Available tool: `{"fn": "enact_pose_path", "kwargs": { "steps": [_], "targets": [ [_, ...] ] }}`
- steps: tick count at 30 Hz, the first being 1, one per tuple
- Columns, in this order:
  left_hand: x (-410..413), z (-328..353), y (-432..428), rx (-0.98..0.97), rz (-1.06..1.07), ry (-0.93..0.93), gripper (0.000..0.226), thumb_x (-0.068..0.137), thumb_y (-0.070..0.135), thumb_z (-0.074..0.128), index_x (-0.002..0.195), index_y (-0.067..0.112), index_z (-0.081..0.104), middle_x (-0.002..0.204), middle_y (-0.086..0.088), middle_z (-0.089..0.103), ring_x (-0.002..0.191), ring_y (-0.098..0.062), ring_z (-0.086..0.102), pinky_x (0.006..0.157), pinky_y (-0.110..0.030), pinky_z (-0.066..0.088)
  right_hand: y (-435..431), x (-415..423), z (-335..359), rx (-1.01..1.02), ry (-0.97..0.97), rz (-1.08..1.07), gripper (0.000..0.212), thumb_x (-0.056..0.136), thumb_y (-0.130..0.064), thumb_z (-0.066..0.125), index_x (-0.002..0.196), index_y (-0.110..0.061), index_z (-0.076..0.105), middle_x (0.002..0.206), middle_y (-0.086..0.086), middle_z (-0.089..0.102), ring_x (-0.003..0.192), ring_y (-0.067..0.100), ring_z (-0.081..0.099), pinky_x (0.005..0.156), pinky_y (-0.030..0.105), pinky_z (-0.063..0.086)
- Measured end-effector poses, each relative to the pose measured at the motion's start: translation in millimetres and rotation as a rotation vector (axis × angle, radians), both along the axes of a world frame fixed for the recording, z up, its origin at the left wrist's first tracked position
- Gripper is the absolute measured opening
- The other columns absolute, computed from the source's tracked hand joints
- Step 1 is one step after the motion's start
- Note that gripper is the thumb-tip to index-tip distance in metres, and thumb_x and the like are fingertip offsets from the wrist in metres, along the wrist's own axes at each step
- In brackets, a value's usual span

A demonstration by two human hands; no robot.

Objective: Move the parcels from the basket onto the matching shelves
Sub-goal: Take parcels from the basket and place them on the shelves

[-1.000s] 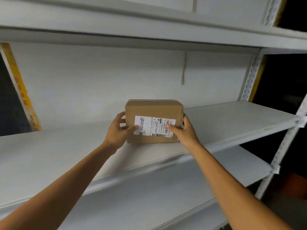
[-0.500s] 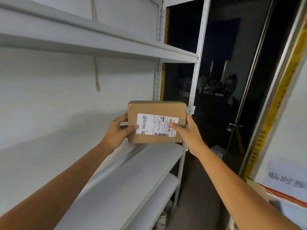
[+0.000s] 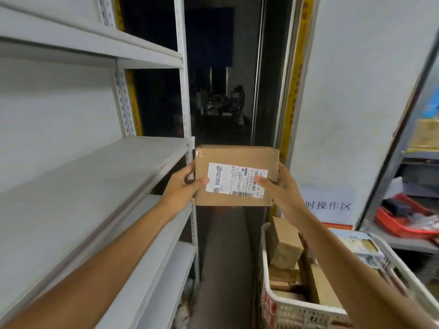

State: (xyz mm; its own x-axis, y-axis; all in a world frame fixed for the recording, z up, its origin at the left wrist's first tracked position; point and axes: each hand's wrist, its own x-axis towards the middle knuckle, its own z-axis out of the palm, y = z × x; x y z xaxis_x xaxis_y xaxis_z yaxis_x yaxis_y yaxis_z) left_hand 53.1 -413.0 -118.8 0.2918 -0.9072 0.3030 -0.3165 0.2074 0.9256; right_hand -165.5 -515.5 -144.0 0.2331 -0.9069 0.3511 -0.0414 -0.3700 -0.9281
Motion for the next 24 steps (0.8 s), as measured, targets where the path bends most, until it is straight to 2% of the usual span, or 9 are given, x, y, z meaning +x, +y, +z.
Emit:
{"fn": "enact_pose_path", "kwargs": {
  "steps": [3,5,9,12,15,16,18,20,24],
  "targets": [
    [-25,-13,-45,0.035,-0.057,-0.023,0.056,0.087,0.022,0.065,0.139,0.027,0.045,0.126,0.004,0.060,0.116,-0.018,0.057,0.095,-0.049,0.050,-23,-34,-16,0.033,-0.022,-0.070,0.048,0.086,-0.034,0.071,0.125,-0.042,0.044,0.103,-0.031,0.058,0.087,-0.008,0.065,0.055,0.011,0.051],
    [-45,-24,-75,0.057,-0.107,-0.043,0.056,0.088,0.022,0.065,0.139,0.029,0.045,0.126,0.006,0.060,0.116,-0.017,0.057,0.095,-0.049,0.050,-42,-60,-29,0.072,-0.026,-0.114,0.052,0.085,-0.035,0.071,0.129,-0.039,0.042,0.103,-0.026,0.056,0.080,-0.016,0.062,0.051,0.008,0.047],
    [-90,-48,-134,0.112,-0.166,-0.047,0.054,0.089,0.019,0.064,0.139,0.029,0.045,0.126,0.009,0.059,0.117,-0.016,0.056,0.097,-0.050,0.048,-82,-113,-51,0.157,-0.013,-0.164,0.058,0.082,-0.037,0.072,0.133,-0.033,0.043,0.107,-0.013,0.059,0.085,0.008,0.067,0.056,0.017,0.053],
    [-121,-71,-172,0.186,-0.185,-0.060,0.042,0.088,0.021,0.065,0.128,0.031,0.055,0.119,0.006,0.064,0.113,-0.016,0.058,0.095,-0.050,0.050,-107,-150,-71,0.228,-0.010,-0.184,0.053,0.082,-0.033,0.073,0.128,-0.035,0.046,0.106,-0.009,0.061,0.089,0.012,0.066,0.058,0.022,0.056],
    [-150,-98,-205,0.252,-0.213,-0.078,0.031,0.087,0.024,0.067,0.116,0.030,0.059,0.118,0.003,0.065,0.114,-0.018,0.058,0.095,-0.050,0.049,-127,-183,-96,0.300,0.024,-0.212,0.053,0.083,-0.030,0.073,0.131,-0.027,0.049,0.109,-0.001,0.063,0.098,0.018,0.065,0.073,0.039,0.060],
    [-159,-106,-215,0.271,-0.232,-0.086,0.032,0.087,0.025,0.067,0.118,0.027,0.059,0.121,0.002,0.064,0.116,-0.019,0.057,0.096,-0.049,0.049,-133,-193,-105,0.320,0.039,-0.228,0.054,0.084,-0.030,0.072,0.132,-0.026,0.049,0.109,0.000,0.064,0.099,0.019,0.065,0.076,0.040,0.060],
    [-176,-122,-235,0.304,-0.271,-0.080,0.037,0.086,0.025,0.068,0.122,0.024,0.058,0.124,0.001,0.063,0.119,-0.019,0.055,0.096,-0.043,0.049,-142,-212,-120,0.357,0.061,-0.268,0.054,0.084,-0.032,0.072,0.132,-0.025,0.049,0.107,-0.002,0.063,0.099,0.017,0.064,0.074,0.034,0.059],
    [-193,-137,-257,0.344,-0.319,-0.054,0.038,0.085,0.023,0.068,0.122,0.026,0.058,0.124,0.004,0.062,0.118,-0.016,0.055,0.086,-0.030,0.051,-153,-230,-132,0.390,0.073,-0.304,0.052,0.084,-0.032,0.072,0.130,-0.026,0.050,0.105,-0.003,0.063,0.097,0.015,0.064,0.070,0.027,0.059],
    [-227,-162,-307,0.400,-0.407,-0.015,0.037,0.086,0.020,0.068,0.120,0.030,0.058,0.115,0.011,0.064,0.103,-0.005,0.060,0.065,-0.016,0.053,-185,-263,-156,0.459,0.062,-0.351,0.049,0.084,-0.029,0.072,0.128,-0.024,0.051,0.111,0.001,0.065,0.103,0.020,0.064,0.083,0.043,0.058]
  ]
}}
